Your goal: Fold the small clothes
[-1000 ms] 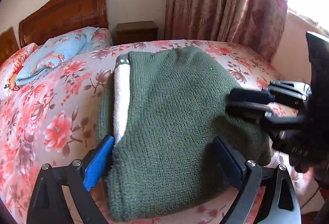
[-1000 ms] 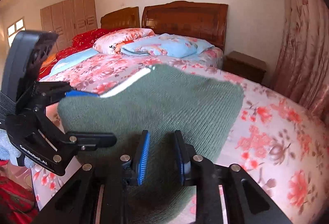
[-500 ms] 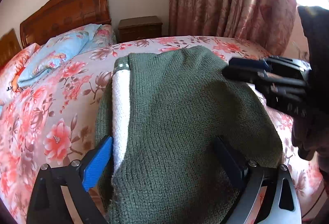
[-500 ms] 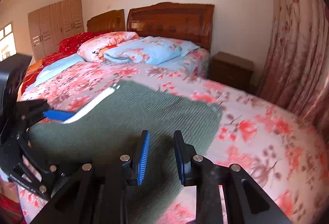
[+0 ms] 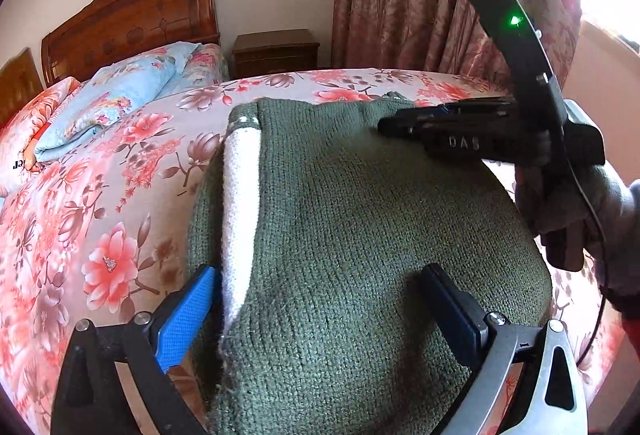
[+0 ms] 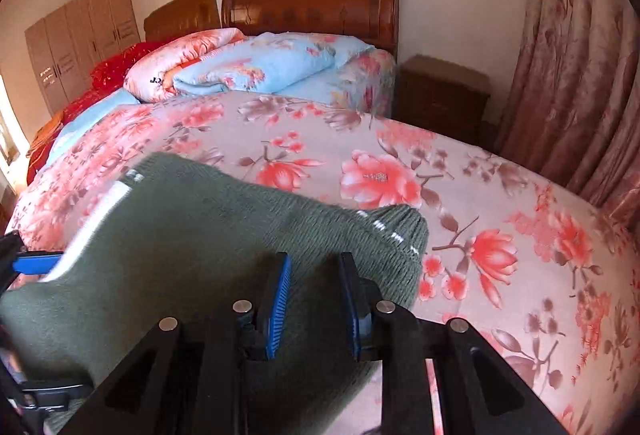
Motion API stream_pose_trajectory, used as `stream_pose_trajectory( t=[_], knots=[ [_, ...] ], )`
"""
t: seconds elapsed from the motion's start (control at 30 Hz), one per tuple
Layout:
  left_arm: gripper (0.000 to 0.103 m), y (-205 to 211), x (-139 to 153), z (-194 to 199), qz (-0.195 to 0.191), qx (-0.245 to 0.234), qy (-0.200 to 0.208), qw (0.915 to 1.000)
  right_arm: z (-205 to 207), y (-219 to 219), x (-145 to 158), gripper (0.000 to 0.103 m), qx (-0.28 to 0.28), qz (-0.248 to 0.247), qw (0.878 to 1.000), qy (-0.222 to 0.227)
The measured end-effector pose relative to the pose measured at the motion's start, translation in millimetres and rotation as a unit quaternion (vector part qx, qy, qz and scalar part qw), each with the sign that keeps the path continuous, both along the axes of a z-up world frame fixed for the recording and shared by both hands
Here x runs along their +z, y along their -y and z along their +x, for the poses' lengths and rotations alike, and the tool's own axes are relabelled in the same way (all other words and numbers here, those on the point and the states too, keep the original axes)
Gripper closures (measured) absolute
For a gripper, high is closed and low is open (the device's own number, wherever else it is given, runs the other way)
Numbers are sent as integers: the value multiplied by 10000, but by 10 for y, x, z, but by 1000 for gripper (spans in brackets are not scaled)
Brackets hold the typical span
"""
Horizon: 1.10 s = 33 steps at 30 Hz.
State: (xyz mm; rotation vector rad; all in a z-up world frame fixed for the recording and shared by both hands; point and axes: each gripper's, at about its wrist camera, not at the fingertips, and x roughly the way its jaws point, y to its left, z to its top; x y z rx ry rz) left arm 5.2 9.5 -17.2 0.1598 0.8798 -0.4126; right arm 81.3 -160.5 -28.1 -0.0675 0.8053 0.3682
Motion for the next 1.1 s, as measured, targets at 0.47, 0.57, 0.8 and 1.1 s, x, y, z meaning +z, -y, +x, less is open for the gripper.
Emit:
stream_pose_trajectory(
  t=[0.47, 0.57, 0.8, 1.1],
  knots=[
    [0, 222, 722, 465, -1064, -282, 91, 9939, -1525, -172, 249, 80, 358, 273, 9971, 611],
    [0, 647, 593, 792, -856, -505, -284, 9946, -1732, -230, 133, 78, 324, 177, 9963, 777],
    [0, 1084, 59, 1377, 164, -283, -436, 9985, -1788, -255, 127, 78, 328, 89, 9964, 774],
    [0, 202, 229, 1458, -336, 1367, -175, 9899, -1771, -230, 79, 78, 397, 283, 9956, 801]
  ],
)
